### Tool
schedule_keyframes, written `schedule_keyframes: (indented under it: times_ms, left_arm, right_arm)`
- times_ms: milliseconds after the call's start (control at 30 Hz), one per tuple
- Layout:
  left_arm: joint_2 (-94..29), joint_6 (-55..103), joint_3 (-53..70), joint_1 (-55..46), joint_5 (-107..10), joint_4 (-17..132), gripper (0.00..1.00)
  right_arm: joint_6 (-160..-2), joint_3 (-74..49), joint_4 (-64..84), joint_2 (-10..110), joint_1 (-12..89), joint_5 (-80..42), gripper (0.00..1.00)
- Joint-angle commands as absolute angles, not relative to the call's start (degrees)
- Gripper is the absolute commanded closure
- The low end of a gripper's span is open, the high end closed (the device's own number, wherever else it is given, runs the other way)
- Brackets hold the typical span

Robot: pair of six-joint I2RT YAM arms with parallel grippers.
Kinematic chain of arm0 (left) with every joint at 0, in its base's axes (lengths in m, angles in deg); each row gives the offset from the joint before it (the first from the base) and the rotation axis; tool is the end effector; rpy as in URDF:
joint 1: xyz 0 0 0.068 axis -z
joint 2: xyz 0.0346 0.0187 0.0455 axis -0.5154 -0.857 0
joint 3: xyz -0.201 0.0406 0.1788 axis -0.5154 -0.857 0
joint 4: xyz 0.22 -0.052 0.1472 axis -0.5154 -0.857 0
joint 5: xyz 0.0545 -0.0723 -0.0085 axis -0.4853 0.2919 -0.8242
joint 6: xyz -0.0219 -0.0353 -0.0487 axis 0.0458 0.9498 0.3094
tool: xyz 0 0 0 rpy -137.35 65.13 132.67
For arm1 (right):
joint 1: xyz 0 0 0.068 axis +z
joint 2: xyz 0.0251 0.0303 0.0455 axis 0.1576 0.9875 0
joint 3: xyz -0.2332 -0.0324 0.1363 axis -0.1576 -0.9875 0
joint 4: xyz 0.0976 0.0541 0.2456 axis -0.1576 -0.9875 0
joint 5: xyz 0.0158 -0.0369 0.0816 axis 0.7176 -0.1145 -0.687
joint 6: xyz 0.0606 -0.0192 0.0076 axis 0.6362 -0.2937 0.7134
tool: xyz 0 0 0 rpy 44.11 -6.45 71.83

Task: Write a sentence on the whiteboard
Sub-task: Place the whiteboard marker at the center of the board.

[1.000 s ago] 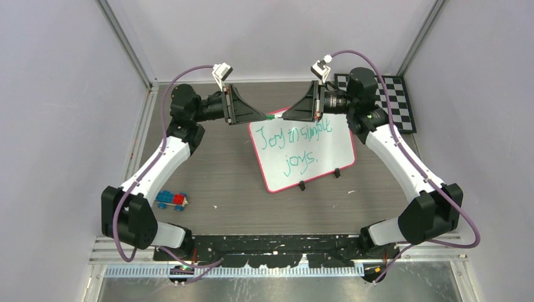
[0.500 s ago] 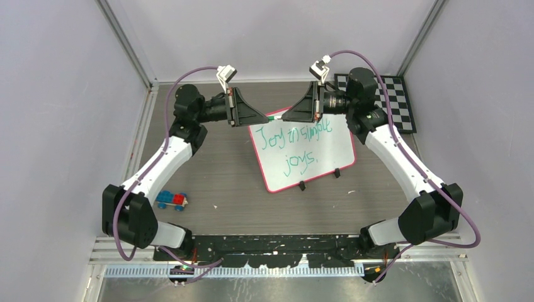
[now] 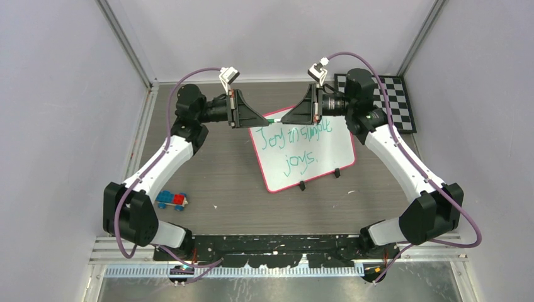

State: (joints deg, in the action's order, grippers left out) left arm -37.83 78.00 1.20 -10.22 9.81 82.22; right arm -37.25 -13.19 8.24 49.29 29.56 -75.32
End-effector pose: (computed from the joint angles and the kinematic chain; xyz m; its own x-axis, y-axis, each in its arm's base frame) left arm 0.2920 -0.1596 0.3810 -0.8200 -0.0737 -0.5676 0.5712 -0.0417 -0.8198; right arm 0.2930 0.1572 0.3960 -0.8431 0.0417 -0.5362 -0.5309 0.0944 0.8421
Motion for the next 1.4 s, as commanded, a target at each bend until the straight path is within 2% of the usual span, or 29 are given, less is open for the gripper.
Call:
schedule_keyframes:
  times_ms: [0,233,267,333,467,567,700,767,900,1000,1033,1067,1167,1367]
  left_arm:
    - [-38.8,78.4,3.1,-6.2,7.6,86.2,1.00]
    - [-38.8,79.0,2.2,-6.7,7.7,87.2,1.00]
    - [-38.6,79.2,1.8,-7.5,7.6,87.3,1.00]
    - [-37.6,79.4,0.8,-9.6,7.6,87.4,1.00]
    - [-35.4,79.6,-0.2,-15.7,9.2,87.4,1.00]
    - [-34.0,80.7,-0.4,-21.9,10.3,88.2,1.00]
    - [-32.4,80.6,-0.7,-31.5,11.8,87.4,1.00]
    - [-32.0,77.7,-0.9,-37.4,13.5,83.7,1.00]
    - [-30.5,60.2,-1.4,-49.8,14.3,62.5,1.00]
    - [-31.3,31.0,3.8,-54.8,7.6,27.1,1.00]
    - [-32.2,19.2,5.3,-54.8,4.4,18.5,1.00]
    - [-33.0,14.7,5.5,-54.9,2.4,14.3,1.00]
    - [-35.4,7.5,3.0,-54.9,-2.8,9.7,1.00]
    - [-39.8,10.1,-4.3,-54.5,-6.9,19.5,1.00]
  right_arm:
    - [-39.8,-11.0,6.7,49.1,35.4,-73.8,1.00]
    - [-41.2,-8.7,4.3,50.5,35.4,-74.4,1.00]
    - [-41.4,-8.3,3.8,50.5,34.6,-74.5,0.97]
    - [-41.4,-8.0,3.3,50.0,32.3,-74.9,0.85]
    - [-41.5,-7.7,2.7,48.5,25.2,-76.5,0.52]
    - [-41.5,-7.3,2.6,47.5,20.2,-78.1,0.37]
    - [-44.7,-6.8,-1.7,46.9,14.5,-79.5,0.24]
    - [-48.0,-6.9,-5.7,46.6,11.7,-79.9,0.21]
    - [-58.9,-6.5,-19.8,46.1,5.7,-77.9,0.18]
    - [-74.3,-4.6,-36.3,46.0,3.0,-71.3,0.17]
    - [-77.9,-4.2,-39.8,46.0,2.7,-68.7,0.17]
    - [-80.2,-4.4,-41.7,45.9,2.2,-66.5,0.16]
    - [-82.6,-6.4,-43.5,45.0,0.3,-64.9,0.16]
    - [-82.8,-8.2,-43.4,43.9,-0.6,-65.0,0.15]
